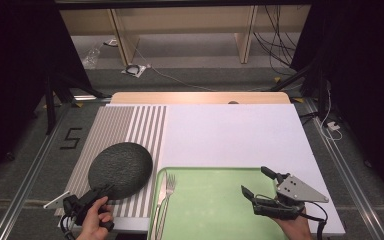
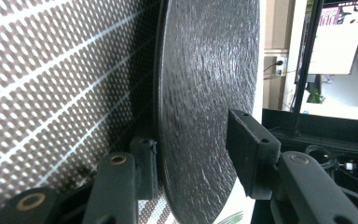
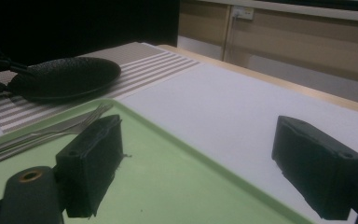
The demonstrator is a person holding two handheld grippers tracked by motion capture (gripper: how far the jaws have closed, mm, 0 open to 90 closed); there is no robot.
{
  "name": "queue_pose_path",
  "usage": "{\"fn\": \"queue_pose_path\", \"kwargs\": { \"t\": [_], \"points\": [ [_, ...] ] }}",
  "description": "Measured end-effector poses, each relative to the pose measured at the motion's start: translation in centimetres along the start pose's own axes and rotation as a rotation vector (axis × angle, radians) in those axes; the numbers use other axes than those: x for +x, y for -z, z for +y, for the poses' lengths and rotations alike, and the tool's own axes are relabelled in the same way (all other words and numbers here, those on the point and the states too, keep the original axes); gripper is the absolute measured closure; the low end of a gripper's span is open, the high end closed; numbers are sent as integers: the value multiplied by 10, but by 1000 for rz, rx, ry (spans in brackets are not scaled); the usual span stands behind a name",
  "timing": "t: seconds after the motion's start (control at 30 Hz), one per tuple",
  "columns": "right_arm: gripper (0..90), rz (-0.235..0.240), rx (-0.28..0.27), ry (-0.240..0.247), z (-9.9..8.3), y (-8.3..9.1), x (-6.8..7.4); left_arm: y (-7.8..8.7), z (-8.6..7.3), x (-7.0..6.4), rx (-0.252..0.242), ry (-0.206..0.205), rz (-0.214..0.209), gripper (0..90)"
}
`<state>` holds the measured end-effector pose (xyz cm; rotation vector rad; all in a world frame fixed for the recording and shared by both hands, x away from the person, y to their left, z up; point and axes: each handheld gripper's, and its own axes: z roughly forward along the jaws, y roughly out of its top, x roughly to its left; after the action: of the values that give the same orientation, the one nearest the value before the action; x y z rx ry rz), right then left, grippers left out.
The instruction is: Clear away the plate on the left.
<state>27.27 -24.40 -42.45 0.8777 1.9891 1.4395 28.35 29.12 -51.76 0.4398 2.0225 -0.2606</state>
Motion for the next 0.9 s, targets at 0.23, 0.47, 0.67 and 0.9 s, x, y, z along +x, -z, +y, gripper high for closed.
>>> {"fn": "queue_pose_path", "kwargs": {
  "t": [0.23,0.47,0.67,0.9],
  "points": [
    [171,0,1,1,0,0,0,-2,0,1,-15,19,1,593],
    [171,-1,1,0,0,0,0,-1,0,5,-9,61,18,716],
    [171,1,0,1,0,0,-1,1,-1,6,-9,73,-7,810],
    [171,1,3,1,0,0,0,4,-2,7,-21,67,-55,854]
  ]
}}
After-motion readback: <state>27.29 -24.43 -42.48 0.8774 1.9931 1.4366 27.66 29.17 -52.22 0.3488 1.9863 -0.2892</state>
